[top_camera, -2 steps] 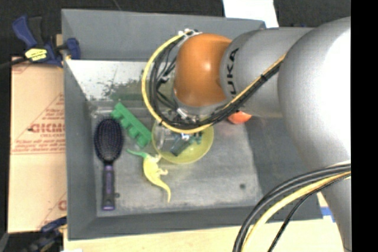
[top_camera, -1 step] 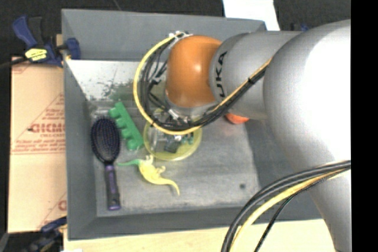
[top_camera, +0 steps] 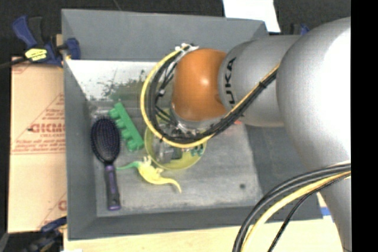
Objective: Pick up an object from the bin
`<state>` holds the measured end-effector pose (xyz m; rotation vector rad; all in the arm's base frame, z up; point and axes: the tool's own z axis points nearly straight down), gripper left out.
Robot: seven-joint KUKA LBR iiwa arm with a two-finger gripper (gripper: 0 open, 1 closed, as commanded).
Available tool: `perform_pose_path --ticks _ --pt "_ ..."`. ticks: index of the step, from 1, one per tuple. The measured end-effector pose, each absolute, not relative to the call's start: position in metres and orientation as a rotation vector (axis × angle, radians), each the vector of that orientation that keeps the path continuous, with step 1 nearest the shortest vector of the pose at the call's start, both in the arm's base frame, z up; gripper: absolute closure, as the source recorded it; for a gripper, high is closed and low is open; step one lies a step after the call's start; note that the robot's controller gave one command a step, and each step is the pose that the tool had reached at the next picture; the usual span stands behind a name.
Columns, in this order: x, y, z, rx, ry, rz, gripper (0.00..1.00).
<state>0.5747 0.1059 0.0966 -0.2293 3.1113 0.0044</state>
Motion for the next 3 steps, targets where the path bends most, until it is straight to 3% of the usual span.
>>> perform_pose_path --ticks 1,2,3 --pt "0.542 0.142 0.079 -0.325 3.088 -0.005 1.0" --pt "0.513 0.136 0.076 -0.331 3.079 0.002 1.0" --pt "0.525 0.126 0.128 -0.321 3.069 -0.002 1.0"
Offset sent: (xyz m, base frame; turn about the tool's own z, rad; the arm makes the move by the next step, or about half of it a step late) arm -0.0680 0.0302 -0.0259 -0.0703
